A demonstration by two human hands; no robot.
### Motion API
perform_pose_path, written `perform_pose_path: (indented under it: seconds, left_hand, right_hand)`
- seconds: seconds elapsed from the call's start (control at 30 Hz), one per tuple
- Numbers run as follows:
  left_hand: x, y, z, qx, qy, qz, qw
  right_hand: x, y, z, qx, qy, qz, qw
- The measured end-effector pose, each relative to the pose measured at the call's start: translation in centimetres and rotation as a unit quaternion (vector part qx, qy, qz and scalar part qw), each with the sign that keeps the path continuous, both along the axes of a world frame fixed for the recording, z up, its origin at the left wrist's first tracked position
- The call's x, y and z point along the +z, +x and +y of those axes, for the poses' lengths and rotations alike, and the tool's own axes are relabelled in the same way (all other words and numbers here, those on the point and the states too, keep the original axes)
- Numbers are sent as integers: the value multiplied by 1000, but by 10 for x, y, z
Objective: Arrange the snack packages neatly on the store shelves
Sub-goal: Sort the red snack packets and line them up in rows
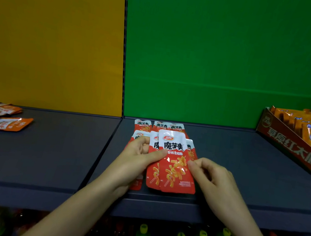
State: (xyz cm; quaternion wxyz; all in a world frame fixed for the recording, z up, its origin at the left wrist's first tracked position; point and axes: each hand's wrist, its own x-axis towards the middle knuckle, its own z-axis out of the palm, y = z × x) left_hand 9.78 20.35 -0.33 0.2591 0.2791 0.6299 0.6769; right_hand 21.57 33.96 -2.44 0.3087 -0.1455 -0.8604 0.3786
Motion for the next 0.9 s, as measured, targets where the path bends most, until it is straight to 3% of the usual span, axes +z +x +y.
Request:
perform_pose_path:
  seconds: [0.2,0.47,0.63,0.9]
  left_hand:
    - [-1,-7,-3,32,14,31,999]
    - [-12,-16,4,92,-46,160,982]
    - [-13,-18,8,133,-97,270,949]
    - [-11,-12,12,179,-253,404,861]
  right_hand:
    - [2,18,24,-38,11,-7,999]
    - [-12,15,29,-88,87,-67,990]
    - [-10,13,29,-106,136,-81,982]
    - [-9,10,32,-109,162,-129,972]
